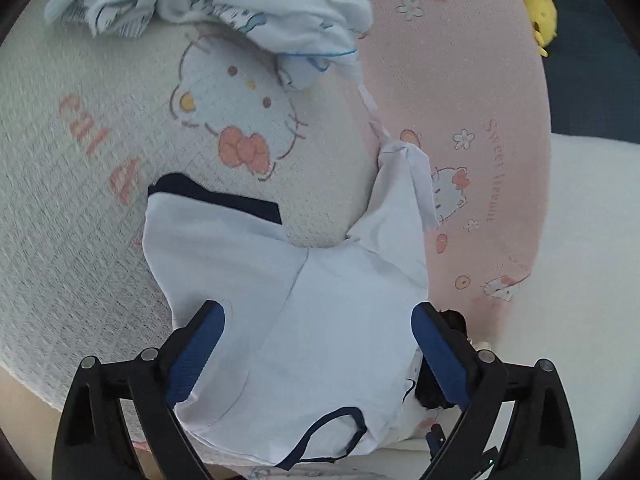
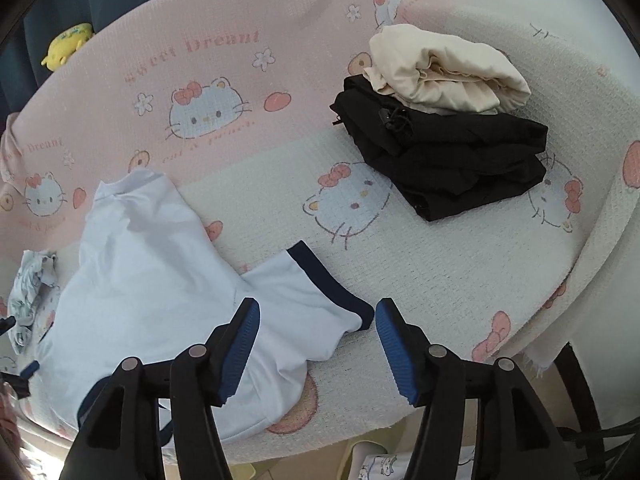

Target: Fold clothes

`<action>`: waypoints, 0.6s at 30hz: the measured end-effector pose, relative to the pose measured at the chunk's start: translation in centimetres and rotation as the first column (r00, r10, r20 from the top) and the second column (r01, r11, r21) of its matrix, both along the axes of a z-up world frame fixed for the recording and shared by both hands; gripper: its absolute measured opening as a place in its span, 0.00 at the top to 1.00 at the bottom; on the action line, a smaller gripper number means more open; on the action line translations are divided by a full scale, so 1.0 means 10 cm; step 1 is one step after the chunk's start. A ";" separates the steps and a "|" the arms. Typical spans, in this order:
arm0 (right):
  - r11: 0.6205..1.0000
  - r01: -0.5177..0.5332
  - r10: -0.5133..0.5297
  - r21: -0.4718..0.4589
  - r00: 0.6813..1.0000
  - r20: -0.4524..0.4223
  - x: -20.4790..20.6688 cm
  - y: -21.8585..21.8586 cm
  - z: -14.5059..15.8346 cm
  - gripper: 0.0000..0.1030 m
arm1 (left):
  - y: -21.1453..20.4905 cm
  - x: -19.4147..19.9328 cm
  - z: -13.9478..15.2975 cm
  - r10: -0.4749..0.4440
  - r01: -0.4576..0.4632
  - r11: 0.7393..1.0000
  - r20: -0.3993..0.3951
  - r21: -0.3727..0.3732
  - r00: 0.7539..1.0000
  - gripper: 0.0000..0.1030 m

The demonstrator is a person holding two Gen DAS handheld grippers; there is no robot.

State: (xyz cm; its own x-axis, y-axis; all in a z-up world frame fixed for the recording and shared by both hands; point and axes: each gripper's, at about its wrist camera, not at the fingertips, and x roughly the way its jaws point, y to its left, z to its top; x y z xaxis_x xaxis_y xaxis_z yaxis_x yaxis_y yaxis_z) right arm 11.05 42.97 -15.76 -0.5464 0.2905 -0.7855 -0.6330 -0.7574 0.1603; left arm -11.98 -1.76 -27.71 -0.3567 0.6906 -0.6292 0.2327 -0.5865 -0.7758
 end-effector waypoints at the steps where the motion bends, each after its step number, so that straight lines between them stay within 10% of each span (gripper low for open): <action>1: 1.000 0.001 -0.001 -0.012 1.000 -0.007 -0.02 0.00 0.02 0.42 | 0.01 0.00 -0.03 0.011 -0.011 1.000 0.015 0.007 1.000 0.08; 10: 0.997 -0.075 0.075 0.001 0.997 0.010 -0.14 -0.20 0.13 0.37 | 0.26 0.01 0.16 -0.045 0.041 0.991 -0.024 -0.130 0.999 0.08; 18: 0.987 -0.158 0.158 -0.002 0.984 0.082 -0.30 -0.51 -0.14 0.33 | 0.75 0.06 0.54 -0.236 0.166 0.895 -0.122 -0.414 0.964 0.08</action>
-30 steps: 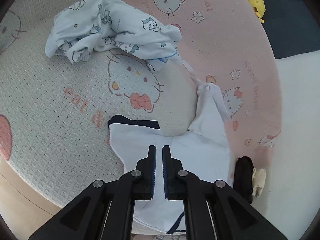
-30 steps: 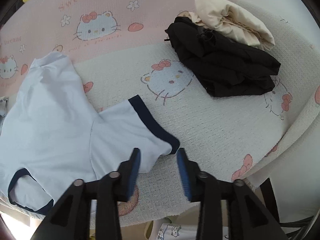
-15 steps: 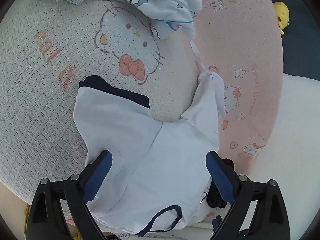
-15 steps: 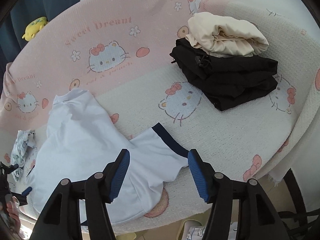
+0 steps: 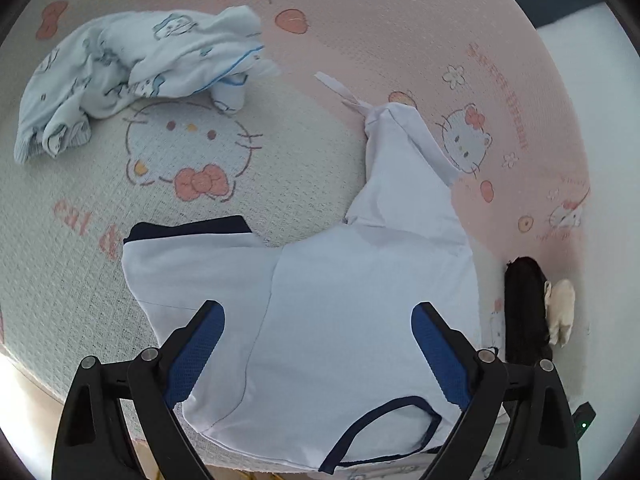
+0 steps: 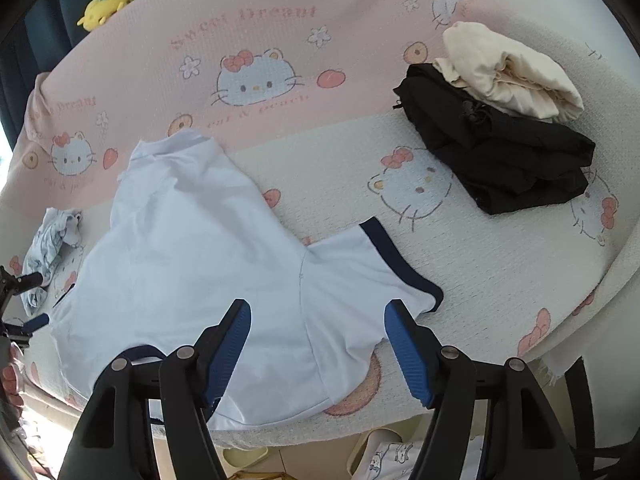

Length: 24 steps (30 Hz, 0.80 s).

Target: Fold clothes

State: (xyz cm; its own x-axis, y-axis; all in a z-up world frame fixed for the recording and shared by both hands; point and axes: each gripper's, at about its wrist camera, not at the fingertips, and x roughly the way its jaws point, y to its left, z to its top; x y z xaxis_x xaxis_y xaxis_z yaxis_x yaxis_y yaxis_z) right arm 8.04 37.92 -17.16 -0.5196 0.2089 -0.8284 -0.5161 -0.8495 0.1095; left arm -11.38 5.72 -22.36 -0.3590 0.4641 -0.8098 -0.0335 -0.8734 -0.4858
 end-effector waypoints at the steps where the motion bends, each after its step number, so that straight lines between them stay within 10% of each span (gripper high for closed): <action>1: 1.000 -0.014 0.014 0.005 1.000 0.012 -0.03 -0.05 -0.03 0.33 | 0.06 0.03 0.03 -0.018 0.018 0.999 -0.009 -0.034 1.000 0.08; 8: 0.989 -0.146 0.144 0.034 0.988 0.051 -0.14 -0.48 -0.17 0.33 | 0.53 0.43 0.05 -0.258 0.218 0.934 -0.111 -0.282 0.960 0.08; 17: 0.952 -0.268 0.253 0.150 0.961 0.110 -0.23 -0.85 -0.29 0.33 | 0.84 0.65 -0.14 -0.357 0.308 0.881 -0.078 -0.360 0.931 0.08; 24: 0.834 -0.425 0.363 0.352 0.903 0.231 -0.25 -1.28 -0.49 0.33 | 1.03 0.93 -0.30 -0.499 0.366 0.757 -0.117 -0.542 0.859 0.08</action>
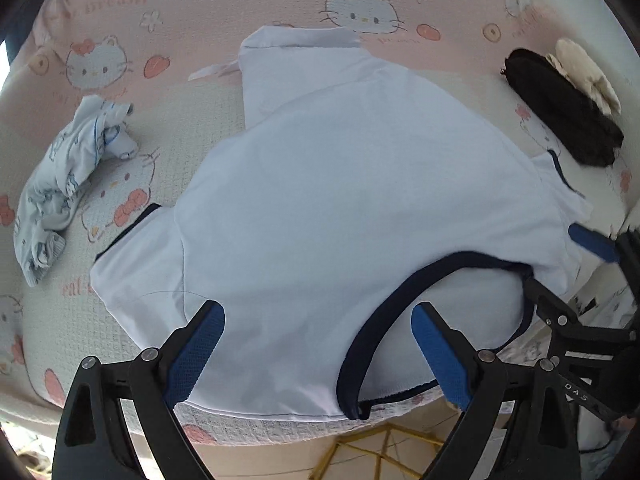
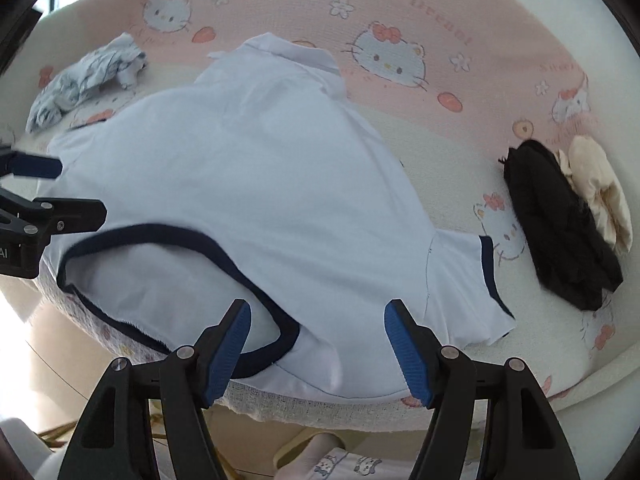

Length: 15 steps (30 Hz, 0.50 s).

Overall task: Fold clothes
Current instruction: 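Grasp the navy-trimmed hem with both grippers and lift it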

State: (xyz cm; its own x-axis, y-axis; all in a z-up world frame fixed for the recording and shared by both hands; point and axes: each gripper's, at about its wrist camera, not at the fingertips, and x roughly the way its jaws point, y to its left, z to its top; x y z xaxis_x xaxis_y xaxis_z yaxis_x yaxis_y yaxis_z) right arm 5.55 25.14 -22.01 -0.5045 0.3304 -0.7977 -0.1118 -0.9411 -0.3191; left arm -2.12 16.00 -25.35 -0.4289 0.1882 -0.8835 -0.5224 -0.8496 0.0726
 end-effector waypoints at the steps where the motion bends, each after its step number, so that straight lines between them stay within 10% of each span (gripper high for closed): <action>1: 0.998 -0.031 0.031 0.050 1.000 0.002 0.01 -0.05 -0.05 0.33 | 0.02 0.04 -0.03 -0.019 0.018 0.999 -0.025 -0.030 1.000 0.08; 9: 0.903 -0.224 0.213 0.368 0.975 0.069 0.13 -0.29 -0.37 0.33 | -0.03 0.17 -0.28 -0.143 0.126 0.969 -0.067 -0.212 0.987 0.08; 15: 0.840 -0.269 0.261 0.470 0.962 0.084 0.01 -0.39 -0.44 0.33 | 0.06 0.04 -0.29 -0.122 0.104 0.977 -0.090 -0.188 0.988 0.08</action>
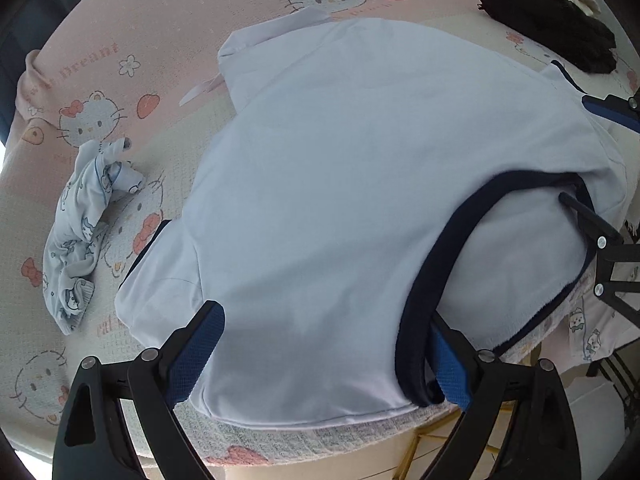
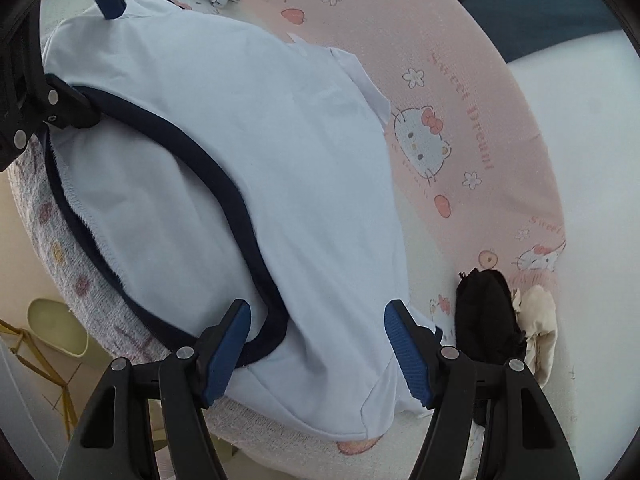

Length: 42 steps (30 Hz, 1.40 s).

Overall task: Fold clothes
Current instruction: 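Grasp the navy-trimmed hem with both grippers and lift it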

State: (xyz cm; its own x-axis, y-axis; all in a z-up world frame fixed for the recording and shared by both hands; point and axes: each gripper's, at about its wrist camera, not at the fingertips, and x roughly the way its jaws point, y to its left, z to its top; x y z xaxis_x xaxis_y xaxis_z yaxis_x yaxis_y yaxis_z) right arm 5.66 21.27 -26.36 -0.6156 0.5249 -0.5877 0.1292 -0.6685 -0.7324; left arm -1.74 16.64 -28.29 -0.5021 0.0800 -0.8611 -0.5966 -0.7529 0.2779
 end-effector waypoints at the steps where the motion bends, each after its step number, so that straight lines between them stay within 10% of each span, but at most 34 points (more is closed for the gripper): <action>1: 1.000 -0.012 0.012 0.020 1.000 -0.004 -0.04 -0.01 -0.01 0.33 | 0.03 -0.03 0.00 0.005 -0.005 1.000 -0.004 0.005 1.000 0.08; 22: 0.892 -0.159 0.158 0.423 0.987 0.036 0.09 -0.08 -0.36 0.33 | -0.07 0.26 0.00 -0.048 0.013 0.986 -0.205 -0.168 0.978 0.07; 34: 0.885 -0.108 0.144 0.452 0.988 -0.046 -0.09 -0.07 -0.28 0.34 | 0.23 0.28 -0.06 -0.152 0.048 0.960 -0.370 -0.276 0.917 0.07; 39: 0.910 -0.123 0.115 0.397 0.992 0.043 0.00 -0.15 -0.49 0.88 | 0.14 0.43 -0.12 -0.185 0.074 0.960 -0.416 -0.269 0.890 0.08; 42: 0.876 -0.137 0.121 0.462 0.991 0.063 0.09 -0.23 -0.68 0.94 | 0.10 0.46 -0.13 -0.169 0.071 0.968 -0.418 -0.241 0.892 0.10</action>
State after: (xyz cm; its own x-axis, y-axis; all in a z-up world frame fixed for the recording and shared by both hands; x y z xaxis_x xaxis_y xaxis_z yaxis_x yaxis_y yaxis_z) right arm 6.58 18.96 -33.17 -0.6821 0.6593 -0.3163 0.2190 -0.2285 -0.9486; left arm 2.88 17.66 -29.55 -0.8263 0.0026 -0.5632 -0.4616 -0.5762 0.6745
